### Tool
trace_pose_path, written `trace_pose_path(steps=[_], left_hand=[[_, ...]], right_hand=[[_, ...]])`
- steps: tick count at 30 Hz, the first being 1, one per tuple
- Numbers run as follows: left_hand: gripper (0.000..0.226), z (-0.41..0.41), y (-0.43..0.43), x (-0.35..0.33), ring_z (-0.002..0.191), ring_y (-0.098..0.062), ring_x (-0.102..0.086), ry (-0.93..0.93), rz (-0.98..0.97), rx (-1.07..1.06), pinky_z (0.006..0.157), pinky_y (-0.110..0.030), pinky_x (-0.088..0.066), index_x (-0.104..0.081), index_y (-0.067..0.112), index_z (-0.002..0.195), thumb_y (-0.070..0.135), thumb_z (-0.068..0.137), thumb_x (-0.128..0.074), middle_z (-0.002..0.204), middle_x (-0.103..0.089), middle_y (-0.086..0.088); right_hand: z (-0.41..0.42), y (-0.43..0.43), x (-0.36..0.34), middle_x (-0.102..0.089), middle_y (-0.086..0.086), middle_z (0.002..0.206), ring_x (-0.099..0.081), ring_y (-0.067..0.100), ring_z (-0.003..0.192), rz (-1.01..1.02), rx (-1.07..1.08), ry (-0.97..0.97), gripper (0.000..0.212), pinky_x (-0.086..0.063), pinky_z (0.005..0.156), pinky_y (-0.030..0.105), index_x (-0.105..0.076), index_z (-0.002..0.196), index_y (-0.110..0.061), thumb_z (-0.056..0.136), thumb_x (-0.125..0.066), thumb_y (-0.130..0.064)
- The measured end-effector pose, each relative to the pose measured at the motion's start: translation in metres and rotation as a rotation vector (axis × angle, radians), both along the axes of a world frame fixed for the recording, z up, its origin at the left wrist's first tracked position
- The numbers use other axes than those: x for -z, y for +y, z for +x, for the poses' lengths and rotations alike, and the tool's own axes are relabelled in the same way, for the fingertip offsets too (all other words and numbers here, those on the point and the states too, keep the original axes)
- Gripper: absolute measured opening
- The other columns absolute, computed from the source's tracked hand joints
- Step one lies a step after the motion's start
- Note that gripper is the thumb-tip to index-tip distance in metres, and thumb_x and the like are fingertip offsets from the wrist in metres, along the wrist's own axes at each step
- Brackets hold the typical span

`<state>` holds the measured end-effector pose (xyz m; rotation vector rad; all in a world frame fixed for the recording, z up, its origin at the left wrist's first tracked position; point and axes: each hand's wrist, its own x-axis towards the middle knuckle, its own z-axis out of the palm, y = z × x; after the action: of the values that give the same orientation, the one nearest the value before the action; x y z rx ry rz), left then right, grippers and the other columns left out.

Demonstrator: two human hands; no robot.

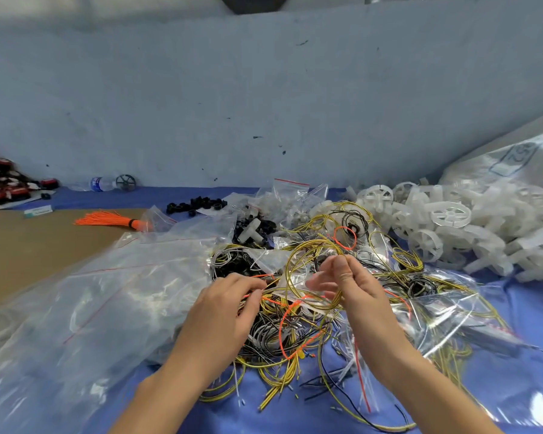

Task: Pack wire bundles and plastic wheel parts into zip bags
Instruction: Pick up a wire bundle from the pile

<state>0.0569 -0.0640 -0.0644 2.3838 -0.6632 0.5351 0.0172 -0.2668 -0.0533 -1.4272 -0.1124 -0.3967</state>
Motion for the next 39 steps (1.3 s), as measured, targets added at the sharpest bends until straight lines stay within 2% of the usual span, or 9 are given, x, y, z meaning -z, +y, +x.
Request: trace_pose_path(steps=[5, 10, 16, 20, 23, 26, 30, 33, 39], left_hand=[[0.019, -0.012, -0.021, -0.009, 0.095, 0.005, -0.06, 0.212, -0.28, 0.143, 0.075, -0.008, -0.041, -0.064, 0.04, 0.106, 0.048, 0.096, -0.049, 0.1, -0.066, 0.026], [0.037, -0.017, -0.029, 0.001, 0.105, 0.011, -0.049, 0.225, -0.024, 0.129, 0.085, -0.012, -0.04, -0.054, 0.042, 0.115, 0.067, 0.088, -0.046, 0.109, -0.055, 0.03], [0.024, -0.019, -0.031, 0.0, 0.085, 0.004, -0.059, 0.316, -0.174, 0.074, 0.073, -0.016, -0.048, -0.046, 0.04, 0.103, 0.057, 0.088, -0.055, 0.107, -0.053, 0.021], [0.047, -0.022, -0.033, 0.001, 0.086, 0.004, -0.058, 0.355, -0.209, 0.106, 0.073, -0.006, -0.039, -0.058, 0.034, 0.09, 0.076, 0.076, -0.041, 0.103, -0.051, 0.017], [0.043, -0.024, -0.037, 0.004, 0.092, 0.004, -0.056, 0.339, -0.219, 0.157, 0.072, -0.01, -0.041, -0.062, 0.034, 0.088, 0.072, 0.08, -0.044, 0.108, -0.046, 0.022], [0.021, -0.024, -0.04, 0.007, 0.092, 0.004, -0.057, 0.296, -0.201, 0.187, 0.071, -0.008, -0.04, -0.063, 0.035, 0.082, 0.052, 0.091, -0.054, 0.111, -0.044, 0.027], [0.022, -0.022, -0.039, -0.003, 0.085, -0.002, -0.063, 0.314, -0.429, 0.159, 0.074, -0.02, -0.049, -0.067, 0.03, 0.082, 0.044, 0.092, -0.053, 0.101, -0.059, 0.018], [0.028, -0.019, -0.034, -0.018, 0.063, -0.007, -0.063, 0.381, -0.707, 0.124, 0.059, -0.021, -0.053, -0.068, 0.028, 0.085, 0.048, 0.089, -0.049, 0.079, -0.067, 0.009], [0.029, 0.005, -0.005, -0.021, 0.039, -0.009, -0.036, 0.459, -0.965, -0.031, 0.038, -0.02, -0.036, -0.065, 0.014, 0.093, 0.032, 0.102, -0.045, 0.056, -0.044, 0.005]], right_hand=[[0.002, 0.003, 0.005, -0.073, 0.012, 0.085, -0.068, 0.02, 0.079, 0.056, 0.004, 0.016, 0.03, -0.052, 0.076, 0.027, -0.063, 0.087, -0.02, 0.097, -0.045, -0.042], [0.002, 0.003, 0.01, -0.072, 0.008, 0.085, -0.068, 0.02, 0.08, 0.115, 0.008, 0.063, 0.031, -0.051, 0.083, 0.037, -0.066, 0.084, -0.026, 0.094, -0.046, -0.047], [0.005, 0.003, 0.01, -0.069, 0.004, 0.079, -0.067, 0.02, 0.074, 0.258, -0.009, 0.087, 0.028, -0.048, 0.083, 0.039, -0.064, 0.09, -0.02, 0.092, -0.048, -0.042], [0.007, 0.003, 0.006, -0.067, 0.003, 0.073, -0.065, 0.016, 0.067, 0.411, 0.003, 0.101, 0.024, -0.05, 0.074, 0.032, -0.059, 0.098, -0.011, 0.101, -0.043, -0.029], [0.005, 0.005, 0.001, -0.065, 0.003, 0.07, -0.064, 0.014, 0.063, 0.521, -0.031, 0.118, 0.021, -0.052, 0.071, 0.029, -0.059, 0.102, -0.01, 0.104, -0.041, -0.02], [0.005, 0.006, -0.003, -0.062, 0.003, 0.068, -0.061, 0.015, 0.062, 0.58, -0.053, 0.155, 0.019, -0.049, 0.075, 0.032, -0.059, 0.105, -0.01, 0.104, -0.04, -0.015], [0.008, -0.004, -0.011, -0.049, 0.002, 0.062, -0.046, 0.016, 0.057, 0.632, -0.097, 0.276, 0.017, -0.04, 0.069, 0.03, -0.059, 0.103, -0.008, 0.101, -0.043, -0.007], [0.007, -0.015, -0.016, -0.041, -0.001, 0.057, -0.041, 0.013, 0.049, 0.651, -0.13, 0.32, 0.017, -0.038, 0.066, 0.028, -0.059, 0.104, -0.007, 0.1, -0.043, -0.008], [0.007, -0.025, -0.025, -0.039, -0.002, 0.054, -0.04, 0.012, 0.044, 0.574, -0.057, 0.226, 0.016, -0.038, 0.06, 0.029, -0.059, 0.1, -0.009, 0.101, -0.044, -0.012]])
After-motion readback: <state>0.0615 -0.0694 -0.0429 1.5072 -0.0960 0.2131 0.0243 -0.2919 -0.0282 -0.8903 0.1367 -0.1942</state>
